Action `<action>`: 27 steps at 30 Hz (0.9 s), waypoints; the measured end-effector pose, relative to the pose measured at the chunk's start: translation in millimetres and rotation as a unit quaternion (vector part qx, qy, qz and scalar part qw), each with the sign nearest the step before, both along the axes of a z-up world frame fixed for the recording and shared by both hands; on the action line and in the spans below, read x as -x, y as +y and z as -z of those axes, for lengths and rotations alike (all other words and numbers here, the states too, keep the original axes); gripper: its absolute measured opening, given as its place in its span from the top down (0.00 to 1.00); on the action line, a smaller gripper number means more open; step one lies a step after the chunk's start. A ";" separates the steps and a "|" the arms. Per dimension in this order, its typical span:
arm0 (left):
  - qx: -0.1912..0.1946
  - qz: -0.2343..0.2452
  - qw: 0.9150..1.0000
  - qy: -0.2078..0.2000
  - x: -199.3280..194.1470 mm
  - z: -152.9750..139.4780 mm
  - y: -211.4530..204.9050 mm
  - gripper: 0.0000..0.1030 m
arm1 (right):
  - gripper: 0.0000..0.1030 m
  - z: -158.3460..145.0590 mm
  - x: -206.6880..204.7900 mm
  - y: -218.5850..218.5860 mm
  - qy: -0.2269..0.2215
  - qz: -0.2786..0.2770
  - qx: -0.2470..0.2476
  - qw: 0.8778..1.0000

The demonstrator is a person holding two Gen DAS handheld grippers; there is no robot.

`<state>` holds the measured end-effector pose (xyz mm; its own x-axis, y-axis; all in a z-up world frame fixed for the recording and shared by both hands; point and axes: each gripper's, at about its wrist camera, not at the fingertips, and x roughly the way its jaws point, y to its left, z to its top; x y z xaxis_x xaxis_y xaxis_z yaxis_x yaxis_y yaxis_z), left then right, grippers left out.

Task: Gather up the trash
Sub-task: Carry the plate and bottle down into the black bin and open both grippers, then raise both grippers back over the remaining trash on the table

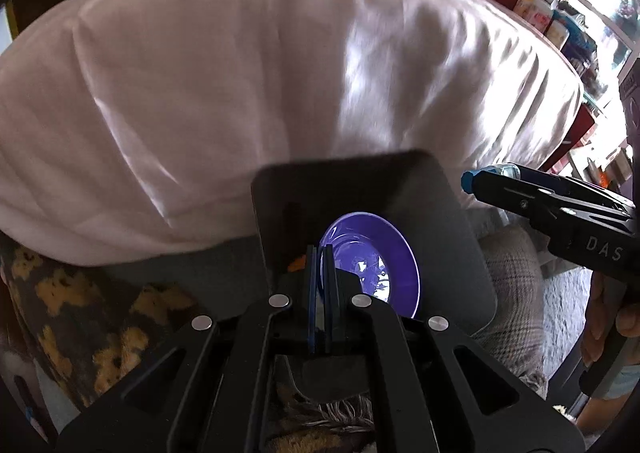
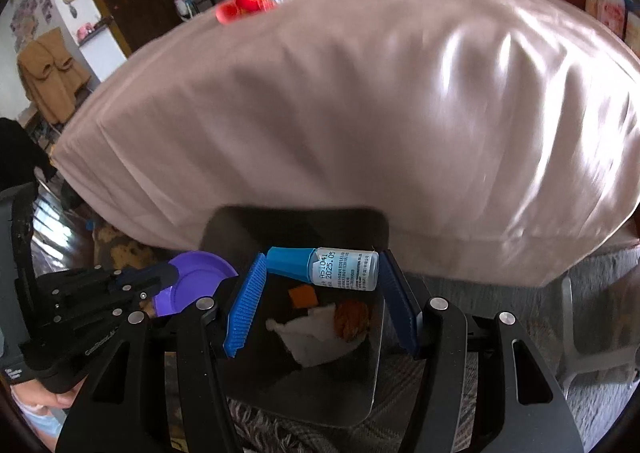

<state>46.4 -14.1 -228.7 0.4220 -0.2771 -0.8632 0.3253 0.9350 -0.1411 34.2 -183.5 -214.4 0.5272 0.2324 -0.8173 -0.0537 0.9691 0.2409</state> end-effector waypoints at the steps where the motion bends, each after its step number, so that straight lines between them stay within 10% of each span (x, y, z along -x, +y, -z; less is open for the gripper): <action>1: -0.001 0.000 1.000 0.005 0.2 3.8 -0.3 0.99 | 0.43 3.5 0.7 0.8 0.006 -0.001 -0.001 1.000; 12: -0.012 0.000 1.000 0.025 -1.8 19.5 -2.8 0.94 | 0.42 13.6 -2.9 0.0 0.028 0.006 -0.006 1.000; 21: -0.013 -0.013 1.000 0.017 -4.5 11.9 4.0 0.62 | 0.25 11.6 -6.8 -4.8 0.024 0.017 -0.009 1.000; 27: -0.020 -0.025 0.999 -0.015 -1.8 -12.1 12.1 0.23 | 0.06 -7.1 -4.7 -25.5 -0.006 0.046 0.010 0.999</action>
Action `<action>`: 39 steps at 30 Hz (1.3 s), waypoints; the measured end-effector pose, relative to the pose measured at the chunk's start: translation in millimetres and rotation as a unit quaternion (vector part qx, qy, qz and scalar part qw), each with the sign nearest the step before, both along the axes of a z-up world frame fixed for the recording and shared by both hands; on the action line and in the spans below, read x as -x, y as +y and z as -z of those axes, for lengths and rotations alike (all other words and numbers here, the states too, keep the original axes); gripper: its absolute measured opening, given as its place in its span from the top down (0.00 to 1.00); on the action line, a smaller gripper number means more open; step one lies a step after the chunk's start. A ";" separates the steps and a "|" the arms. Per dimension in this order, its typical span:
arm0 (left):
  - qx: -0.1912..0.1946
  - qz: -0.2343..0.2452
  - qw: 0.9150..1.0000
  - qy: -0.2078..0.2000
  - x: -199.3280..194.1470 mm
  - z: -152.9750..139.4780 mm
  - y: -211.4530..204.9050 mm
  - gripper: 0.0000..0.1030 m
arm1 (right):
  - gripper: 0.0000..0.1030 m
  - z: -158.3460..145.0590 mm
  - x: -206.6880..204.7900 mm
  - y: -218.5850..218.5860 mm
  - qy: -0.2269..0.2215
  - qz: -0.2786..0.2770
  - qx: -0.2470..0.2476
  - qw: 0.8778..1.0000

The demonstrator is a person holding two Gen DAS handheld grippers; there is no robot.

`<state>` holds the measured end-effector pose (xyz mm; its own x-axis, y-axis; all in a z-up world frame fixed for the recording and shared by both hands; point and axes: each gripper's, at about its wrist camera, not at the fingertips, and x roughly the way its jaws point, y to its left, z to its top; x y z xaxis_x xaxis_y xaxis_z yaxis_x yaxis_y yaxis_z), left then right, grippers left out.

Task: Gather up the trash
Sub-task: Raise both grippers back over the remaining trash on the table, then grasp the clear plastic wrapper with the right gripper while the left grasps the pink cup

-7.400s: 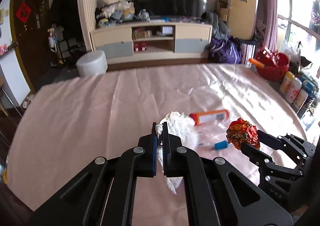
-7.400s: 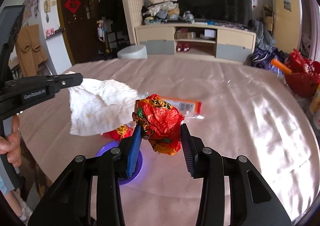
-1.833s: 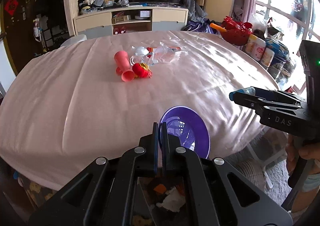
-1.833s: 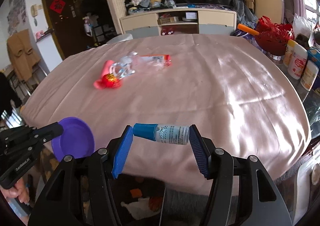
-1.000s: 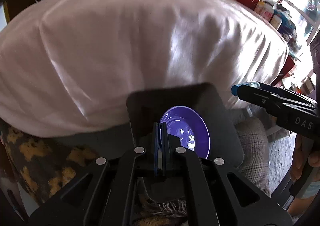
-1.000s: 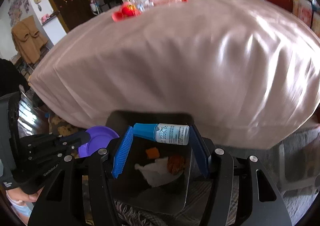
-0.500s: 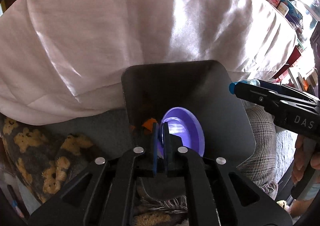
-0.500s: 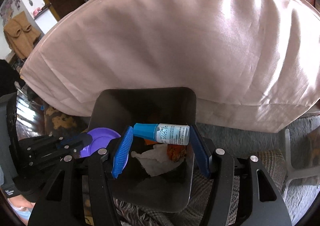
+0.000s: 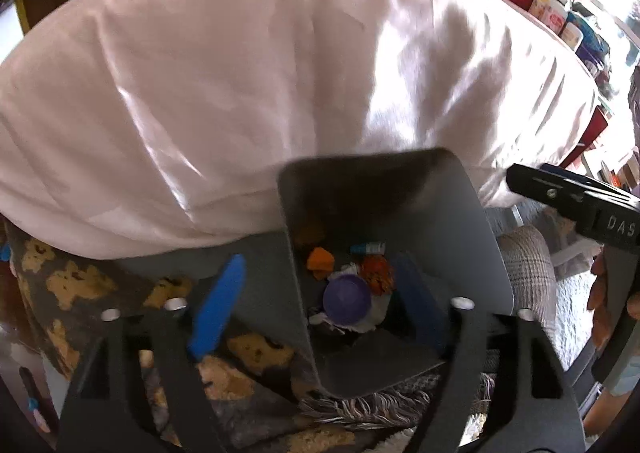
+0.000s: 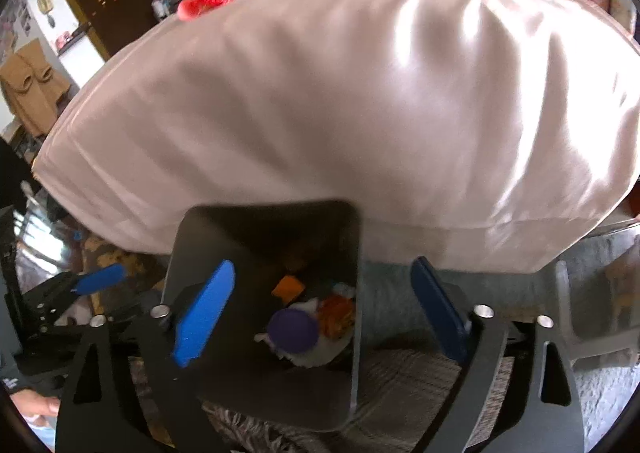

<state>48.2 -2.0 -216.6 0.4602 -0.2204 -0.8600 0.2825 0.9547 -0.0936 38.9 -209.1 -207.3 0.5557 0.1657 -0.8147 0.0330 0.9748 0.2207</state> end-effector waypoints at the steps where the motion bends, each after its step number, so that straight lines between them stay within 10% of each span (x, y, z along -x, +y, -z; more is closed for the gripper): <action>1: -0.001 -0.003 1.000 -0.006 0.6 -4.2 0.7 0.20 | 0.05 -3.8 0.4 -3.7 -0.005 0.005 0.002 1.000; 21: -0.008 -0.019 0.993 -0.115 -61.2 -109.3 12.4 0.12 | 0.03 -108.7 -56.2 -37.3 -0.111 0.030 0.042 0.992; 39: -0.009 -0.032 0.993 -0.112 -173.8 -135.1 1.9 0.12 | 0.14 -135.7 -193.5 -2.6 -0.098 -0.012 0.024 0.995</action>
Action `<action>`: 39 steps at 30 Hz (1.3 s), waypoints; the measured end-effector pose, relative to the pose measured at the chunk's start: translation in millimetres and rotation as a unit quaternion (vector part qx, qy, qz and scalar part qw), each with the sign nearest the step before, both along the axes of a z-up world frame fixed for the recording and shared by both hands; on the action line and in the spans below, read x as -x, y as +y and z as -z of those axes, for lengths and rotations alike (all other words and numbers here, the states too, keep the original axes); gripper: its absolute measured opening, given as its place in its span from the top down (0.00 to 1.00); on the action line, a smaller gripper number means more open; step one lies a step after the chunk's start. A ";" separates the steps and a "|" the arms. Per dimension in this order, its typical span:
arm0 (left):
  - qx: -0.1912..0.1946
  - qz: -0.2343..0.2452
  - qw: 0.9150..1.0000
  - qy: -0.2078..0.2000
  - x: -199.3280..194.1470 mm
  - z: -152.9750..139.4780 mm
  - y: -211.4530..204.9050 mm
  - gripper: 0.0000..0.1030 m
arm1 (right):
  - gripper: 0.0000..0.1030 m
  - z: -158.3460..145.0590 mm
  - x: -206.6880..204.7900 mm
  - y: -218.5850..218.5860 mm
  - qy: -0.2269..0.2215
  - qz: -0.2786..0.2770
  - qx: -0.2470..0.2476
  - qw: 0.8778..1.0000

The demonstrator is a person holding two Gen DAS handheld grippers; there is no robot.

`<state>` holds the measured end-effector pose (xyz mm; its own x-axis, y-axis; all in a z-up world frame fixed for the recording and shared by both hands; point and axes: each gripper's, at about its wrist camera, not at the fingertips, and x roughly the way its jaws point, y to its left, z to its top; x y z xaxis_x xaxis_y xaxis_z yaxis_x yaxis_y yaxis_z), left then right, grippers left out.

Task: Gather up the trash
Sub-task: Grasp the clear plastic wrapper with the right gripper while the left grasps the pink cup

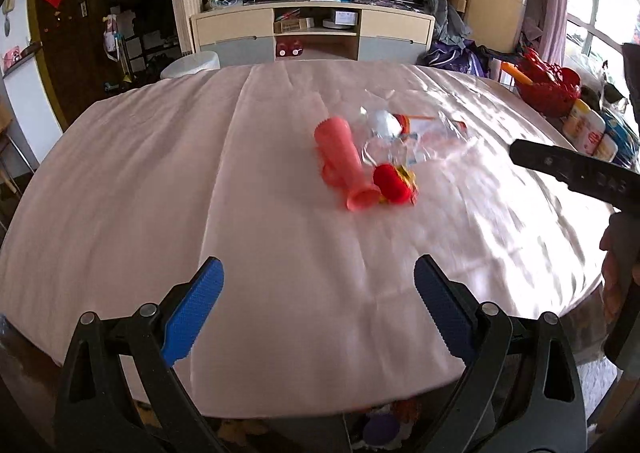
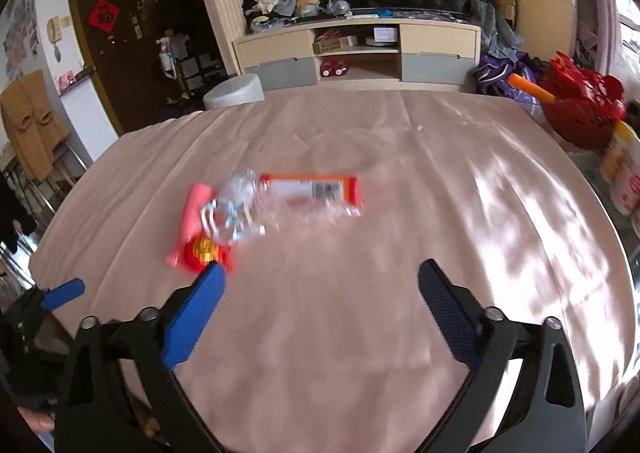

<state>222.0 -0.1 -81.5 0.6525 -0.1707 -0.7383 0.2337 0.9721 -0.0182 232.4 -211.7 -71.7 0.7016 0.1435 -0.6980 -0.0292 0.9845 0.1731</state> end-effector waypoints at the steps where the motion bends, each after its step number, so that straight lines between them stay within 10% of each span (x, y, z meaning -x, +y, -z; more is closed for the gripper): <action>1: 0.000 -0.001 1.000 0.000 -3.3 -0.1 -1.2 0.12 | 0.16 -0.8 -9.1 1.3 0.003 -0.004 -0.007 1.000; 13: -0.011 -0.003 1.000 0.006 -46.5 -1.8 -12.8 0.12 | 0.37 15.5 -65.6 30.2 0.036 -0.047 0.005 0.998; 21: -0.012 0.011 1.000 0.010 -57.8 0.9 -26.4 0.12 | 0.81 25.1 -76.5 27.9 0.050 -0.052 0.025 0.997; 27: -0.010 0.011 1.000 0.005 -66.4 -4.4 -34.7 0.16 | 0.83 13.1 -64.3 6.6 0.031 -0.040 0.002 0.999; 35: -0.016 0.006 1.000 0.015 -85.7 -6.5 -37.9 0.57 | 0.83 -8.4 -46.0 -16.1 0.001 -0.032 -0.003 0.999; 39: -0.028 0.005 0.999 0.037 -93.3 3.8 -39.1 0.58 | 0.83 -11.6 -42.1 -19.6 -0.005 -0.028 0.000 1.000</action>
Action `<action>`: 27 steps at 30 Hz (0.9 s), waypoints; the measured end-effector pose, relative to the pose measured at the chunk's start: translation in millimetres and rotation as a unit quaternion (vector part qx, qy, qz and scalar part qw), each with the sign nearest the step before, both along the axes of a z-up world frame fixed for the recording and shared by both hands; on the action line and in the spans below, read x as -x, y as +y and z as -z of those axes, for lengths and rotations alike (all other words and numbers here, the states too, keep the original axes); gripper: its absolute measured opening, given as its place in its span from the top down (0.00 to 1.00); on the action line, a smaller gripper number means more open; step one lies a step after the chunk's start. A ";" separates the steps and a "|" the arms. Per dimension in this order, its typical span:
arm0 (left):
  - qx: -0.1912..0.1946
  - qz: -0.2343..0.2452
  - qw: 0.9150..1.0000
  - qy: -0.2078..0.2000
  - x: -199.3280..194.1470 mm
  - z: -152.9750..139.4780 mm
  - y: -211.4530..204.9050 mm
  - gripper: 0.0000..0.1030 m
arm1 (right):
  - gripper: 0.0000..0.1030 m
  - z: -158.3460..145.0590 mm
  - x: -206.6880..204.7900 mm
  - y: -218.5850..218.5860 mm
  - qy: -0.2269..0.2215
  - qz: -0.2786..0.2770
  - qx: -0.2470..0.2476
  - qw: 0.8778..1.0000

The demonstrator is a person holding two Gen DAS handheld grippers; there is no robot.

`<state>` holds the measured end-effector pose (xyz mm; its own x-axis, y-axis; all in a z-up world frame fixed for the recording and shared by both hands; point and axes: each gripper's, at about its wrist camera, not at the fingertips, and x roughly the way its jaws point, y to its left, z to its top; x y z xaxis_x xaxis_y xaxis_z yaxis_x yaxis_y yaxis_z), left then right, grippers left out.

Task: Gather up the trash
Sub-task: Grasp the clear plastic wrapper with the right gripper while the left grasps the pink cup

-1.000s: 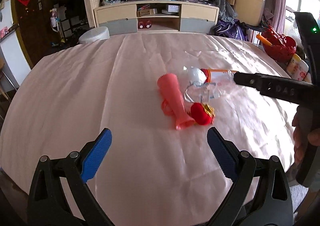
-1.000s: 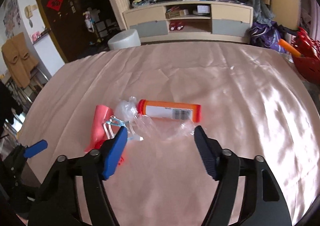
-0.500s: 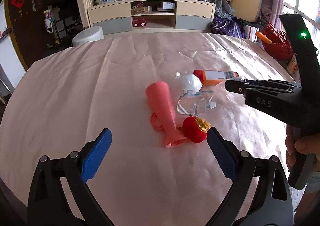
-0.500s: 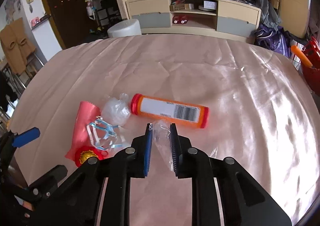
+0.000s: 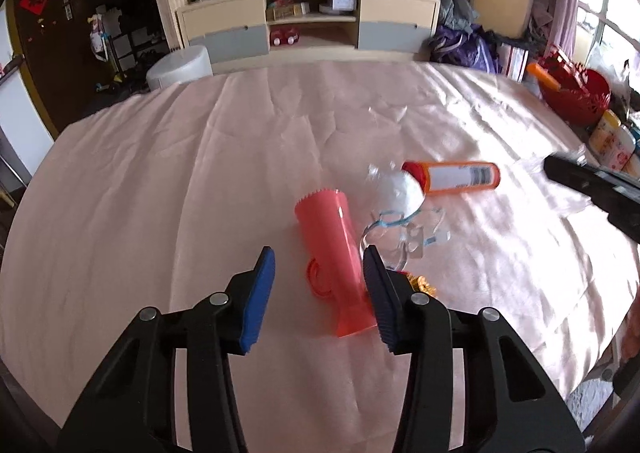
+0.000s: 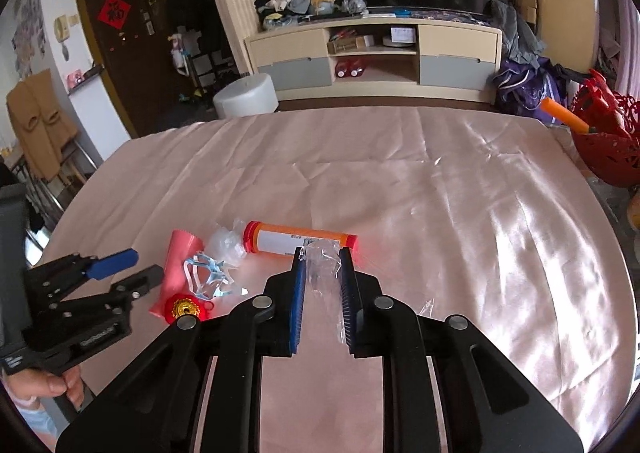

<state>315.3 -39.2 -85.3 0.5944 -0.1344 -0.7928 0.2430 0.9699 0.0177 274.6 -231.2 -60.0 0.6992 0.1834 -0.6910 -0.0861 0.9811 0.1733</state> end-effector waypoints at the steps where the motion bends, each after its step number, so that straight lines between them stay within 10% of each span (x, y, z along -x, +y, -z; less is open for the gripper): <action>1: 0.003 0.001 1.000 0.006 -1.5 3.0 0.1 0.58 | 0.83 -0.9 1.5 0.2 -0.003 0.002 0.004 1.000; 19: 0.024 -0.024 0.999 0.042 -28.5 26.6 3.0 0.57 | 0.83 2.0 6.0 -0.2 0.003 0.003 0.008 1.000; 27: 0.026 -0.022 0.999 0.042 -31.4 23.6 4.3 0.70 | 0.83 1.4 7.0 0.8 0.001 0.005 0.009 1.000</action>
